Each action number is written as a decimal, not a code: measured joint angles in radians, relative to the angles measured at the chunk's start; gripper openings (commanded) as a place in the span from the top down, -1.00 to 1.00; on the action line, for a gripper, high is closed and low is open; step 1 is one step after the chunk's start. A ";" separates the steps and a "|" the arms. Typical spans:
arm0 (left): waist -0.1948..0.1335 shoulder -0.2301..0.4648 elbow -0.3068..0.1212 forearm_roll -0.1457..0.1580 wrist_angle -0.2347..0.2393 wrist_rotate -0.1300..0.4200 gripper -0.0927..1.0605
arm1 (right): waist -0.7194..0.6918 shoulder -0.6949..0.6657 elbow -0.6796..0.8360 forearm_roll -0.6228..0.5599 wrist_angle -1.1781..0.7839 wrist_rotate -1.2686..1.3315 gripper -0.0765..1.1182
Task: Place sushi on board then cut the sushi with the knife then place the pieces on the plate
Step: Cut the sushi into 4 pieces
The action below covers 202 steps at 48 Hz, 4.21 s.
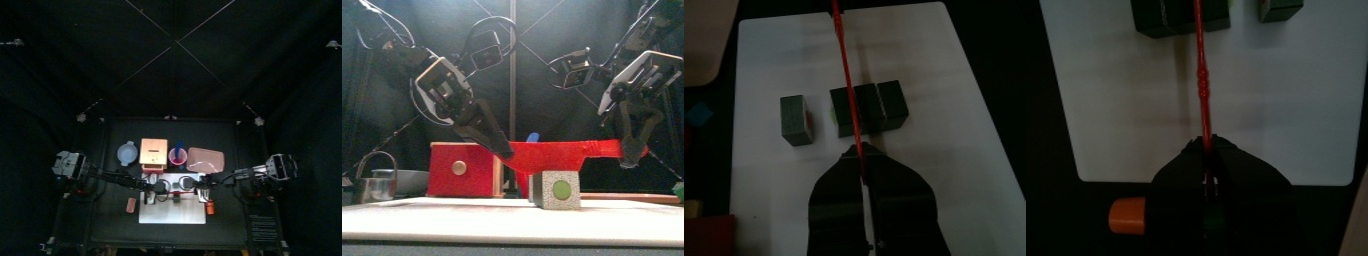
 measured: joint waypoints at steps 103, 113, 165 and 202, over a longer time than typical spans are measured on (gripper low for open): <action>-0.012 -0.054 -0.017 -0.012 0.012 0.003 0.52 | 0.012 -0.017 -0.051 -0.041 0.040 0.002 0.64; -0.035 -0.043 -0.017 -0.012 0.012 0.003 0.53 | 0.034 -0.021 -0.048 0.018 0.038 0.002 0.64; -0.064 0.031 -0.038 -0.015 0.000 0.000 0.53 | 0.043 0.002 -0.017 0.078 0.000 -0.002 0.64; -0.064 0.040 -0.048 -0.015 0.008 0.000 0.53 | 0.043 0.031 -0.069 -0.072 0.067 -0.003 0.64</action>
